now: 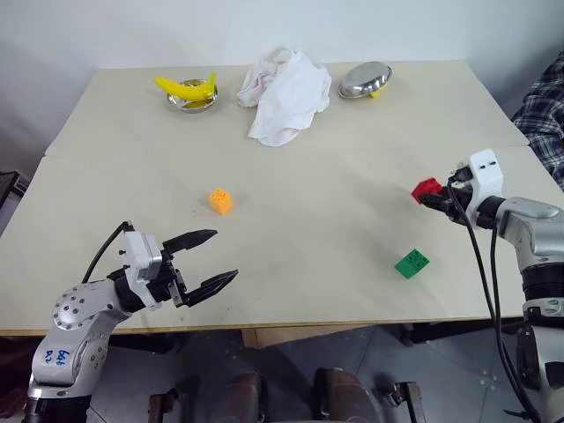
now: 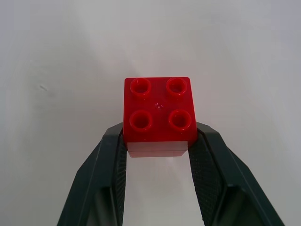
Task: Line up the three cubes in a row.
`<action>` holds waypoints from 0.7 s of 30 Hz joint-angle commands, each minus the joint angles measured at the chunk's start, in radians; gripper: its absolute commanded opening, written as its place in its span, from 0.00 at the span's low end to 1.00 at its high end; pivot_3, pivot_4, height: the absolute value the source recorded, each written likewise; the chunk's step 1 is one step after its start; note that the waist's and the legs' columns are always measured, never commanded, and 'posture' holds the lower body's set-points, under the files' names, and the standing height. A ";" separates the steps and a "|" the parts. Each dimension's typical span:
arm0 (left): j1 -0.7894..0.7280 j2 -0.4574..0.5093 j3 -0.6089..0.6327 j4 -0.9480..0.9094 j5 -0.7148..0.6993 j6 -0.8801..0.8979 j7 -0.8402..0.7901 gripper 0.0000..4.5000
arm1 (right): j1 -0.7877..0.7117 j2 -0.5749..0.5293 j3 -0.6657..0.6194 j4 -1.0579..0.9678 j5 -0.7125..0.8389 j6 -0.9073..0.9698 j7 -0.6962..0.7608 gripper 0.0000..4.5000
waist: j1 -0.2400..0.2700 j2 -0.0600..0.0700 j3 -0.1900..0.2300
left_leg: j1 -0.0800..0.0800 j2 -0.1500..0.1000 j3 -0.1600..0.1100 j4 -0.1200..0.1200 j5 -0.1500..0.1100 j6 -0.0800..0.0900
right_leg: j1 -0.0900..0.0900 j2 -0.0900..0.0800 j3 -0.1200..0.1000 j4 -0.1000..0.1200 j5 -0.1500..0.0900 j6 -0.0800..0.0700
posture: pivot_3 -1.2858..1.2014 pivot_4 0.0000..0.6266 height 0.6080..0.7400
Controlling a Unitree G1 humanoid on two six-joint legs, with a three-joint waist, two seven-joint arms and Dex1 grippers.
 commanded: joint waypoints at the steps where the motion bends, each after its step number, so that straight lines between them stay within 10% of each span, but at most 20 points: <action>1: 0.032 0.005 0.042 0.016 0.000 -0.040 -0.024 1.00 | -0.030 -0.027 0.032 -0.074 0.062 -0.124 0.308 0.33 | 0.000 0.000 0.000 | 0.000 0.000 0.000 0.000 0.000 0.000 | 0.000 0.000 0.000 0.000 0.000 0.000 | 0.52 0.24 1.00; 8: 0.092 0.035 0.073 0.097 0.026 -0.088 -0.083 1.00 | -0.150 0.053 0.274 -0.034 -0.042 -0.354 0.712 0.33 | -0.005 0.000 0.000 | 0.001 0.001 0.000 0.000 0.000 0.000 | 0.000 0.000 0.000 0.000 0.000 0.000 | 0.52 0.24 1.00; 21: 0.131 0.027 0.073 0.023 0.027 -0.085 -0.037 1.00 | -0.301 0.097 0.382 0.489 -0.148 -0.807 0.766 0.33 | -0.011 -0.001 0.001 | 0.000 -0.001 -0.003 0.000 -0.001 0.000 | 0.000 -0.001 -0.002 -0.001 0.000 0.000 | 0.52 0.24 1.00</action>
